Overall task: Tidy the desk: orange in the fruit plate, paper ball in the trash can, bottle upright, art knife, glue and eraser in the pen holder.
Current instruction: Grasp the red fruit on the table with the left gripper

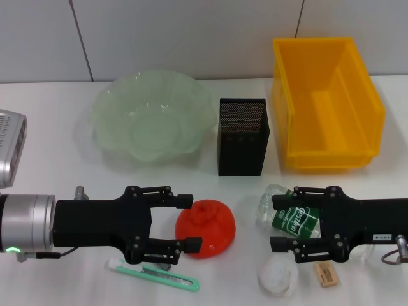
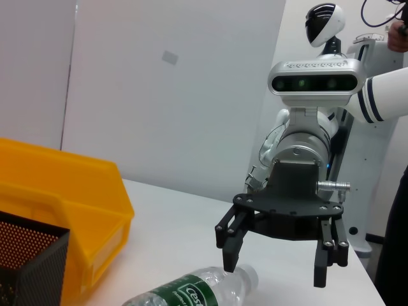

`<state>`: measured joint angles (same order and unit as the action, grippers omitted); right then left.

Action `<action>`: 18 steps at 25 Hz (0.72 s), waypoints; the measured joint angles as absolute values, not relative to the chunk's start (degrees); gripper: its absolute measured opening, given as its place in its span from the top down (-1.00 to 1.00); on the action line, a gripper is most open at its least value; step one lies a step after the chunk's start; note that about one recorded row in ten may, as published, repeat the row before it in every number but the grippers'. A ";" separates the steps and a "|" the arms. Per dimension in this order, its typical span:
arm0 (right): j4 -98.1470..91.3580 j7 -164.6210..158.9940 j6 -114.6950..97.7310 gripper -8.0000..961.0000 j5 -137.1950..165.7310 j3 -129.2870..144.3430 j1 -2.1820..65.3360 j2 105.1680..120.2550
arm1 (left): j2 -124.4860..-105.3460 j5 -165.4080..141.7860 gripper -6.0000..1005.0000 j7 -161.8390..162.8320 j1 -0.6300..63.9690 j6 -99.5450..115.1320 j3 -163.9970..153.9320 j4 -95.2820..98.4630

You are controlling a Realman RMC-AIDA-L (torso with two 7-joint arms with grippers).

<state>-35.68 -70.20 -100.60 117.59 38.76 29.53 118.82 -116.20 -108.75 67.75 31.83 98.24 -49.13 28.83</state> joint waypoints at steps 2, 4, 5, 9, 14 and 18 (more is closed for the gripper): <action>-35.68 -70.23 -100.56 -0.63 117.59 38.76 29.53 118.83 | -116.20 -108.76 -0.56 67.75 31.85 98.19 -49.15 28.83; -35.69 -70.26 -100.55 -0.63 117.56 38.75 29.53 118.82 | -116.19 -108.80 -0.55 67.70 31.99 97.91 -49.26 28.83; -35.68 -70.26 -100.55 -0.63 117.54 38.76 29.53 118.82 | -116.21 -108.82 -0.55 67.70 32.12 97.79 -49.32 28.83; -35.69 -70.28 -100.54 -0.63 117.52 38.76 29.53 118.82 | -116.25 -108.87 -0.54 67.68 32.34 97.31 -49.40 28.83; -35.69 -70.31 -100.54 -0.63 117.52 38.76 29.54 118.82 | -116.78 -108.90 -0.53 67.60 32.54 94.96 -49.40 28.83; -35.69 -70.39 -100.54 -0.63 117.52 38.70 29.31 118.83 | -117.45 -108.90 -0.52 67.16 32.79 92.25 -49.40 28.83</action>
